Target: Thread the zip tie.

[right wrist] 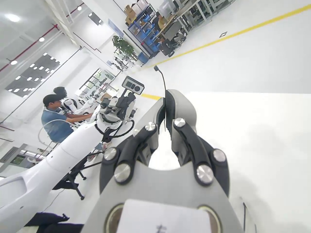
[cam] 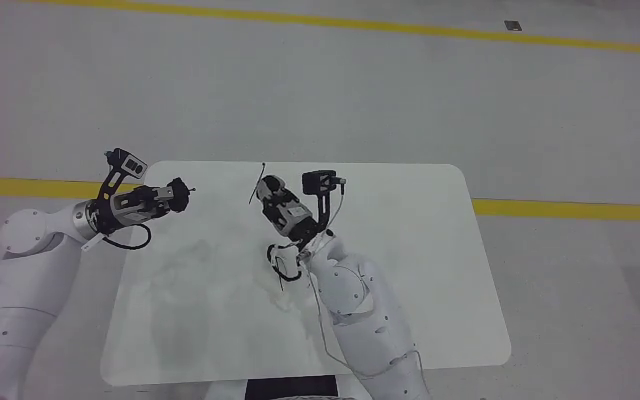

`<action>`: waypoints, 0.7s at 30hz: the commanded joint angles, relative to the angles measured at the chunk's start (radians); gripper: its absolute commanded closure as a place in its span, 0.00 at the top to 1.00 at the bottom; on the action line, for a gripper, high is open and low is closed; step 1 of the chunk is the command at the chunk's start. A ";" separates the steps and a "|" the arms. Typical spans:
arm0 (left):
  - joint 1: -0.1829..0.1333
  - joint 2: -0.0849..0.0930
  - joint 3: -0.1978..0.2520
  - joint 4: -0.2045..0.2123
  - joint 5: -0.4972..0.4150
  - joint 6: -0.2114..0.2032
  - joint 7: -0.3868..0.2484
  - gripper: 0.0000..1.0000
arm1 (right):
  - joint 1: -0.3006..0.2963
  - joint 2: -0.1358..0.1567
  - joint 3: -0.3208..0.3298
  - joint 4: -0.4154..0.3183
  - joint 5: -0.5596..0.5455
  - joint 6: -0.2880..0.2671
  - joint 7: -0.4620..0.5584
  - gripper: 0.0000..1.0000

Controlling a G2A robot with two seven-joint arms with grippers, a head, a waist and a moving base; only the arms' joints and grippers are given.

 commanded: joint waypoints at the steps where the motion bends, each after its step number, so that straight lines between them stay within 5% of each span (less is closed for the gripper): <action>1: 0.009 -0.004 0.019 -0.024 0.013 0.004 0.067 0.00 | 0.008 0.001 -0.013 0.000 -0.037 -0.005 -0.067 0.00; 8: 0.015 -0.028 0.105 -0.077 0.050 -0.003 0.257 0.00 | 0.036 -0.012 -0.130 0.083 -0.186 0.060 -0.349 0.00; 17: -0.005 -0.048 0.159 -0.074 0.056 -0.003 0.298 0.00 | 0.061 -0.020 -0.189 0.145 -0.286 0.156 -0.499 0.00; 21: -0.008 -0.050 0.160 -0.073 0.053 -0.003 0.300 0.00 | 0.061 -0.020 -0.189 0.141 -0.285 0.158 -0.508 0.00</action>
